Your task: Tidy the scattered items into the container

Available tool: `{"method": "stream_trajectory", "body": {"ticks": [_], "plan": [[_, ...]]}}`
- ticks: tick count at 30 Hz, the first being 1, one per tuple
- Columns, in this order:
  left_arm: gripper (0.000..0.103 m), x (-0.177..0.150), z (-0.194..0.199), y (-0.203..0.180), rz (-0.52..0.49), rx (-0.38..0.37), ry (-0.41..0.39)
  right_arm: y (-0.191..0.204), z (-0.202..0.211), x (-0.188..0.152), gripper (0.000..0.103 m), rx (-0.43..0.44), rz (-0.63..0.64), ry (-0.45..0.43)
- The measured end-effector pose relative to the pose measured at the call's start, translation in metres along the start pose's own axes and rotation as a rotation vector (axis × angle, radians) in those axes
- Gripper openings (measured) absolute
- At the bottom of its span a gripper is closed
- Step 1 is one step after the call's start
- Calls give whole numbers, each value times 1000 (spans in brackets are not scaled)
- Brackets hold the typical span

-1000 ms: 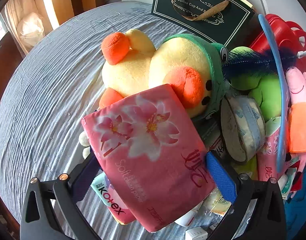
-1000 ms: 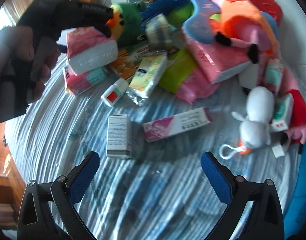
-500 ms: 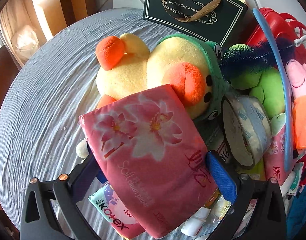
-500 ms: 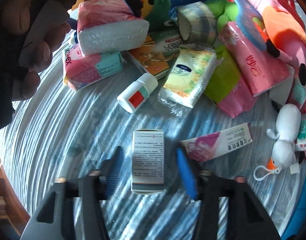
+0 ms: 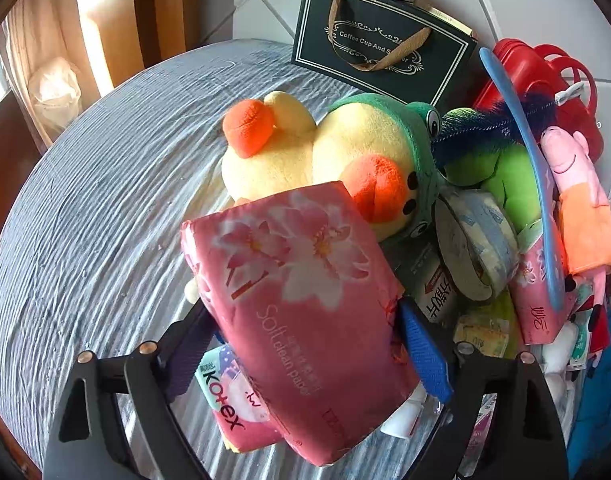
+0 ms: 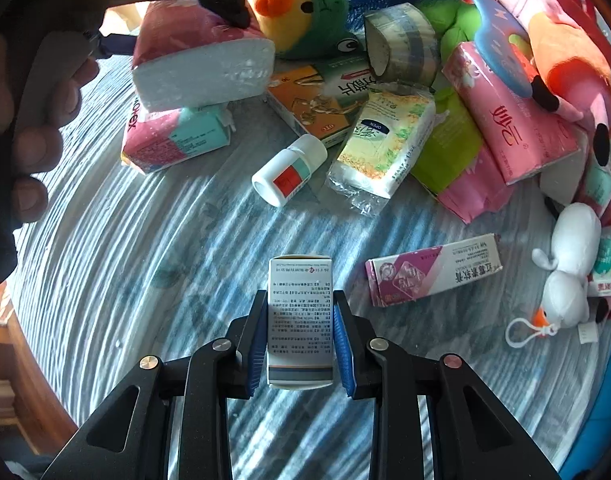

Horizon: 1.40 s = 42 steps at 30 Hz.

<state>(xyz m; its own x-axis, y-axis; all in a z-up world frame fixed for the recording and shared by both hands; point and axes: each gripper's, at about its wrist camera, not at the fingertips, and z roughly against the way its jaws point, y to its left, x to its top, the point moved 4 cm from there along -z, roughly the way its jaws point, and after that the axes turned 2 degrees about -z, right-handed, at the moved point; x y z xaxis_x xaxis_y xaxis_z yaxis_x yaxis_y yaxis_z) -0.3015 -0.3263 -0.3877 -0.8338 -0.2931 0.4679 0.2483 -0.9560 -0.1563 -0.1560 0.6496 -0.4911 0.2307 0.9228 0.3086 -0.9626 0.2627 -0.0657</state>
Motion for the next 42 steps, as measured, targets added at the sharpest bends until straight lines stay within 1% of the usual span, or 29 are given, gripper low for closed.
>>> {"method": "stream_trajectory", "body": {"ticks": [4, 9, 14, 16, 22, 31, 42], "plan": [[87, -6, 10, 8, 22, -2, -8, -3, 8, -4, 29, 8, 5, -10], [86, -11, 29, 9, 33, -7, -29, -13, 24, -7, 29, 15, 9, -32], [86, -13, 50, 2, 28, -8, -50, -14, 39, -12, 29, 17, 14, -53], [86, -14, 56, -1, 23, -3, -54, -14, 44, -6, 29, 15, 13, -63], [86, -20, 76, -11, 14, -1, -65, -30, 63, -6, 29, 11, -16, -93], [86, -25, 119, -32, -11, -8, -108, -61, 118, -15, 29, -13, -51, -165], [86, -33, 182, -60, -51, 5, -177, -96, 189, -27, 29, 0, -89, -254]]}}
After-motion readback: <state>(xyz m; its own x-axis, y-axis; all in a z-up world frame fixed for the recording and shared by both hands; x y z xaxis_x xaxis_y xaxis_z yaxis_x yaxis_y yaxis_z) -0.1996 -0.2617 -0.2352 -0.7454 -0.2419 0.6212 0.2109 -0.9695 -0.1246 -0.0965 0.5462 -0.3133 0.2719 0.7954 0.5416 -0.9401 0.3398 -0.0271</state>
